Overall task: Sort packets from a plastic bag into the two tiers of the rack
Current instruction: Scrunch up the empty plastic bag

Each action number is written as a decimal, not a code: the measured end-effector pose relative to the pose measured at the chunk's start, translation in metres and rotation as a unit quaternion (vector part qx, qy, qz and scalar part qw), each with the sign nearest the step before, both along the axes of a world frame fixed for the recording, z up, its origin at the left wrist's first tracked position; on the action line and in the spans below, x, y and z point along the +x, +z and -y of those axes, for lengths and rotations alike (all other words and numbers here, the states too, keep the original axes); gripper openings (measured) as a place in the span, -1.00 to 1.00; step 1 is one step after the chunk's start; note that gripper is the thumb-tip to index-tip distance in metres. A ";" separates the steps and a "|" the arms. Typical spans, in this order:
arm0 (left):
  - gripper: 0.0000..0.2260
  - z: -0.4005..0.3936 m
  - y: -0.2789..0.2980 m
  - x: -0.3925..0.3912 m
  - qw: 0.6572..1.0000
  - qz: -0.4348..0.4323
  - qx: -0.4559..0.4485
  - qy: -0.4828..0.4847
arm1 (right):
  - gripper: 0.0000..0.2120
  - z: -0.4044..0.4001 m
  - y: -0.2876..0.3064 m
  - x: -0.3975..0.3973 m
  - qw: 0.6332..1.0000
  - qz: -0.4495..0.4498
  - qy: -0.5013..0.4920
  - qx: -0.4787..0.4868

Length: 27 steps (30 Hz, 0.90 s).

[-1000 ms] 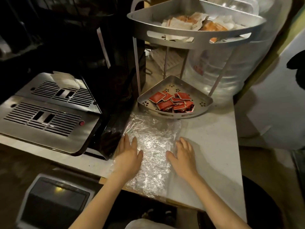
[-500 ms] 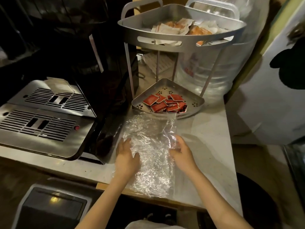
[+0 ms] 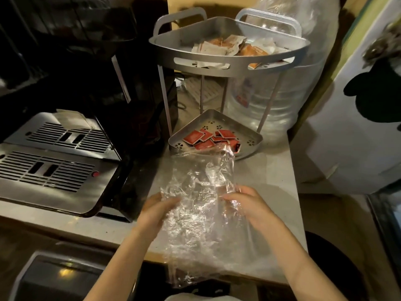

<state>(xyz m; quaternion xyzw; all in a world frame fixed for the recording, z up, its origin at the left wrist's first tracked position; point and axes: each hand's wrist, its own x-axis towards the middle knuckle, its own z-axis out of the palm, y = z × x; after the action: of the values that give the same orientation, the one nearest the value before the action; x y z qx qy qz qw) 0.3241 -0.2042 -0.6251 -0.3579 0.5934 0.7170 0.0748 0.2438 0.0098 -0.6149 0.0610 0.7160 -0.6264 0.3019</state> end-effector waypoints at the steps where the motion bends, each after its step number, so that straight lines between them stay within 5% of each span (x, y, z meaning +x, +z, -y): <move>1: -0.38 0.001 0.002 -0.002 0.998 -0.010 0.053 -0.012 | -0.90 -0.004 0.003 -0.004 1.000 0.000 -0.014 -0.015; 4: -0.70 -0.005 0.014 -0.007 0.988 -0.047 0.123 -0.084 | -0.90 -0.015 0.017 -0.015 0.998 -0.009 -0.030 -0.060; 9: -0.80 -0.013 0.035 -0.029 0.983 -0.092 0.093 -0.129 | -0.95 -0.032 0.034 -0.027 0.991 -0.006 -0.073 -0.109; 12: -0.93 -0.019 0.045 -0.042 0.987 -0.122 0.048 -0.088 | -0.66 -0.038 0.036 -0.031 0.989 0.000 -0.090 -0.116; 16: -0.48 -0.022 0.049 -0.050 0.982 -0.174 0.065 -0.023 | -0.45 -0.046 0.041 -0.029 0.988 -0.087 -0.104 -0.073; 21: -0.53 -0.027 0.056 -0.050 0.973 -0.213 -0.072 -0.054 | -0.66 -0.054 0.053 -0.027 0.991 -0.126 -0.024 -0.029; 27: -0.45 -0.020 0.073 -0.055 0.915 -0.157 -0.308 -0.208 | -0.45 -0.065 0.057 -0.033 0.974 -0.209 0.077 0.047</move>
<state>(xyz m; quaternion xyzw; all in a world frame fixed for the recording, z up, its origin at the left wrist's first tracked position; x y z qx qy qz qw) 0.2694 -0.1843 -0.5516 -0.1142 0.8502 0.5138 0.0145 0.2106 0.0746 -0.5577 -0.1125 0.7943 -0.5662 0.1891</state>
